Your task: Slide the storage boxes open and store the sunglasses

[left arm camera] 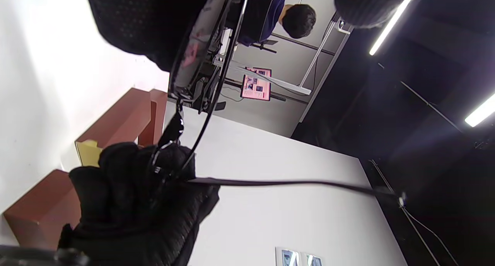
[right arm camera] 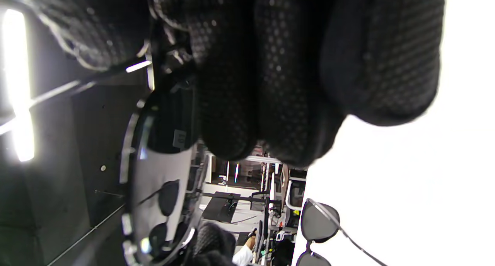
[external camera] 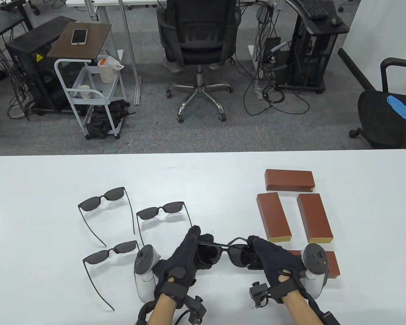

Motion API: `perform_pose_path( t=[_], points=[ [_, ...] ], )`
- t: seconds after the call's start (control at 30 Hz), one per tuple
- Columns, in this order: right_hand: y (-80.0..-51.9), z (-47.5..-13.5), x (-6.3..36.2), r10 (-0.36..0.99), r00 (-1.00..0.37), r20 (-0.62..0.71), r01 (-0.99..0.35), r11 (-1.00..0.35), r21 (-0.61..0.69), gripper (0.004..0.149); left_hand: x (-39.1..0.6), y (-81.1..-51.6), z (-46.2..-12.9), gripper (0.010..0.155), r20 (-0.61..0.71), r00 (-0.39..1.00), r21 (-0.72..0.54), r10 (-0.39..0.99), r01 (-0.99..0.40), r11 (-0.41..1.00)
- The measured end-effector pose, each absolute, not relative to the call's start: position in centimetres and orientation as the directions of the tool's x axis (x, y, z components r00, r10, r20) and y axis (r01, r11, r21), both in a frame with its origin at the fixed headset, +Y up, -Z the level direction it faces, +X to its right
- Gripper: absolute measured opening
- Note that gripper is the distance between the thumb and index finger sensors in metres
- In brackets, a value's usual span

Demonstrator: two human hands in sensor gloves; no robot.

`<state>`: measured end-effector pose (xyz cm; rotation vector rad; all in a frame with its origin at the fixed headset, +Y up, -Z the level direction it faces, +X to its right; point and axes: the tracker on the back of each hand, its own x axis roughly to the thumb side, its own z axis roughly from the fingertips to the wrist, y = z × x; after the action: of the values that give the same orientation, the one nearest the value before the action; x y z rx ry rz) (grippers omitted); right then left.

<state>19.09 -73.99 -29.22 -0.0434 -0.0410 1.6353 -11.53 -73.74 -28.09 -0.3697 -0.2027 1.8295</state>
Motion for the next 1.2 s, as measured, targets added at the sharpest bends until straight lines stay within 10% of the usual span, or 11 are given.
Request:
perform_pose_path(
  t=[0.3,0.83,1.2],
  points=[
    [-73.2,-28.8,19.6,0.978,-0.209,0.008,-0.964,-0.205,-0.168,0.044,-10.7,-73.7,-28.1,0.090,-0.161,-0.279,-0.402,0.947,-0.857,-0.321],
    [-70.8,-28.5,19.4,0.888,-0.434,0.151,-0.891,-0.400,-0.213,0.042,-11.5,-73.5,-28.5,0.053,-0.193,-0.017,-0.297,0.981,-0.952,-0.075],
    [-68.0,-26.3,14.4,0.379,-0.755,0.536,-0.588,-0.753,-0.295,0.045,-11.4,-74.1,-28.6,0.053,-0.175,0.029,-0.295,0.984,-0.955,-0.024]
  ],
)
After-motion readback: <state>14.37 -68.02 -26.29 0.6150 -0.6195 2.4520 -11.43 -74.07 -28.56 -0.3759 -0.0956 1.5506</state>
